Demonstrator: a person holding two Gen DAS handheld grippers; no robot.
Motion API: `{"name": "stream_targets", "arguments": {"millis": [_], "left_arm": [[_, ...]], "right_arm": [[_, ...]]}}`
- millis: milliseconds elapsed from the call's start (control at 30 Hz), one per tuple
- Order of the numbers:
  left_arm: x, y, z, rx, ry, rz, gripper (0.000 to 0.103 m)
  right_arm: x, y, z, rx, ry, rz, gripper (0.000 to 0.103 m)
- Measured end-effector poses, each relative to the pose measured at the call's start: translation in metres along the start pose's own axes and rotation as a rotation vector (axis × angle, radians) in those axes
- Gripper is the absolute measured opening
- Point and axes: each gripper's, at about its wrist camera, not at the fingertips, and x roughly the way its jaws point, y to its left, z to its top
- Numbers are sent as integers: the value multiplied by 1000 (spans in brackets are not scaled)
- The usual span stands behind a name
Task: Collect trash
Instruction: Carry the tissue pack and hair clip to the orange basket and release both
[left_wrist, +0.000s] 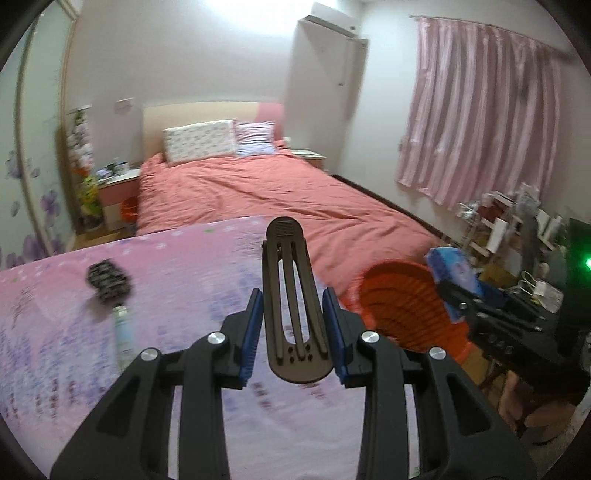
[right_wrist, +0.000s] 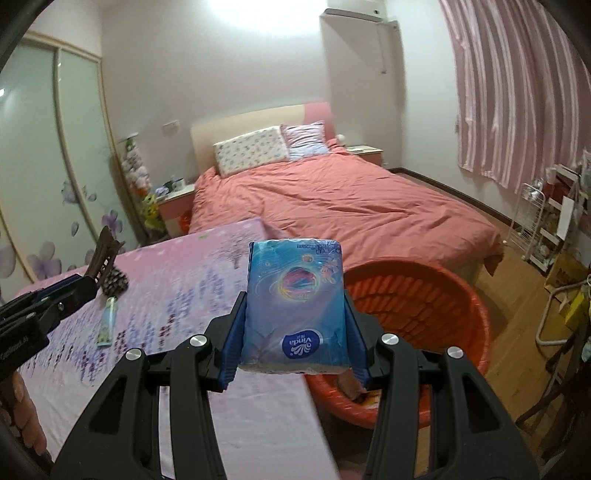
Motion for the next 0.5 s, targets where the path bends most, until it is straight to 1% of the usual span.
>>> {"name": "stream_targets", "arguments": {"millis": [233,333,500], "left_arm": [[44,-60,5,47,41,-98,33],[66,-86,5,68,62,-135,33],[103,-122,3,94,106,-184,33]], "right_arm": [[13,-49,2,74,2,-38,48],[20,-67,2,111,11,-39,48],[31,-96,1,166,26,-50,49]]}}
